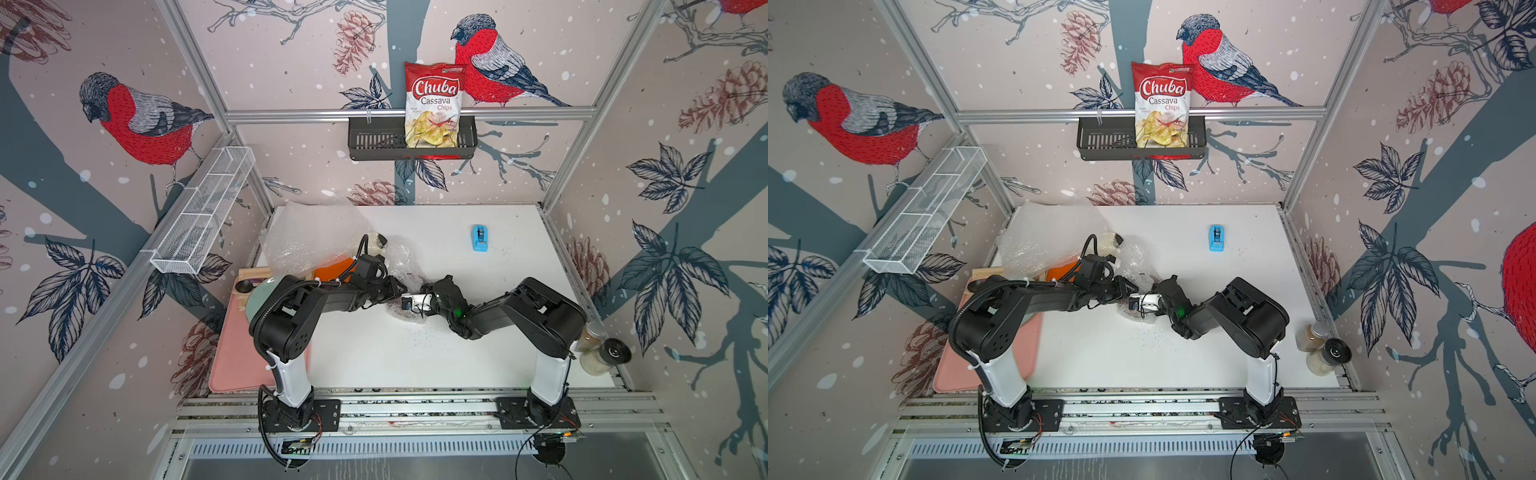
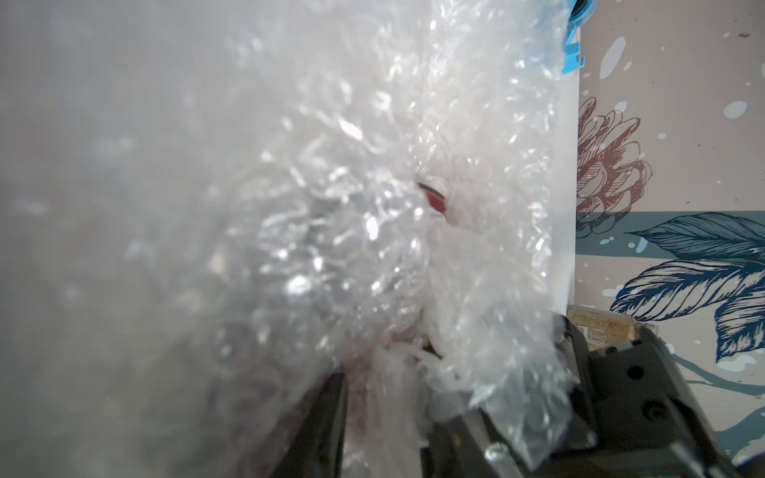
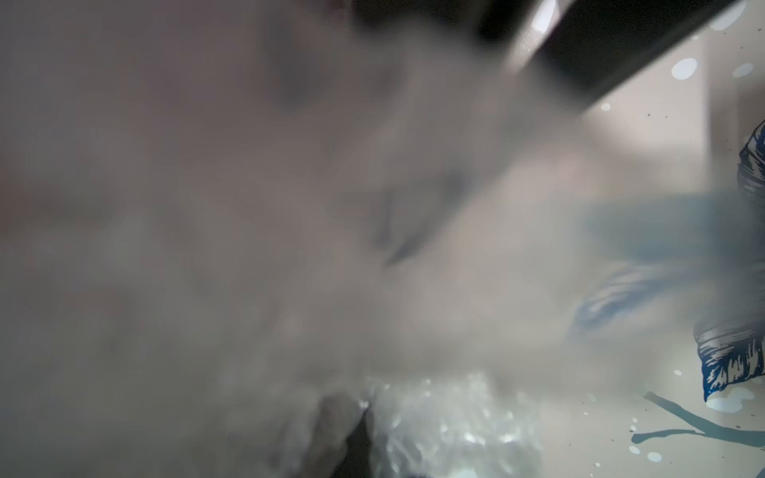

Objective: Wrap dinner plates in bubble wrap
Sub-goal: Wrap the plate in the bubble wrap.

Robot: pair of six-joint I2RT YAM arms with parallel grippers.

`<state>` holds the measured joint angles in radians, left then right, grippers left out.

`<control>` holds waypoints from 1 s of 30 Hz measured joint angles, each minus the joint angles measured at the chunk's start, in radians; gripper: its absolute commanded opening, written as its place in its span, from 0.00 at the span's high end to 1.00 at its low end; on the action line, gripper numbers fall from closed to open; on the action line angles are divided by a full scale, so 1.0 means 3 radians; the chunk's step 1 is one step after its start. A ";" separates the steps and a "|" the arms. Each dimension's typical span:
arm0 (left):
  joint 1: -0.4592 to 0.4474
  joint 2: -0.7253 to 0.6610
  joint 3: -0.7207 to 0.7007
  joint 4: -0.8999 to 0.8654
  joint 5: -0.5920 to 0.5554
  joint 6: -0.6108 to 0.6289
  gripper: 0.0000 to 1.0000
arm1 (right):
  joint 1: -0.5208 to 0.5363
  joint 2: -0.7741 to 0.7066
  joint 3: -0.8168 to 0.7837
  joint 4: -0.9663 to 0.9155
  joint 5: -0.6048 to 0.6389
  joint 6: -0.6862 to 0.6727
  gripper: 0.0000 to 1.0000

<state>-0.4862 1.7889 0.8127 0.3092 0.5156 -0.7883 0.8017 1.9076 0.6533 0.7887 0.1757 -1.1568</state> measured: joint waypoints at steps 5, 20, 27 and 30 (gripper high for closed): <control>-0.0069 -0.0041 0.0039 0.0125 0.0010 -0.0172 0.23 | 0.0020 0.0015 0.0010 0.0015 0.0055 -0.0081 0.99; -0.0308 0.0520 0.0825 -0.0547 -0.0537 0.0034 0.91 | 0.0095 -0.0183 0.0033 -0.0229 0.0174 -0.0158 0.59; -0.0308 0.0506 0.0552 -0.0137 -0.0487 -0.0061 1.00 | -0.0057 -0.1048 -0.0169 -0.0613 -0.0156 0.0474 0.27; -0.0308 0.0470 0.0455 -0.0022 -0.0493 -0.0142 1.00 | -0.0234 -0.1542 -0.0252 -0.0690 -0.0329 0.1158 0.21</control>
<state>-0.5785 1.9301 0.9493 0.3027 0.3676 -0.8310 0.7315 1.4448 0.5777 0.5816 0.0769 -0.8093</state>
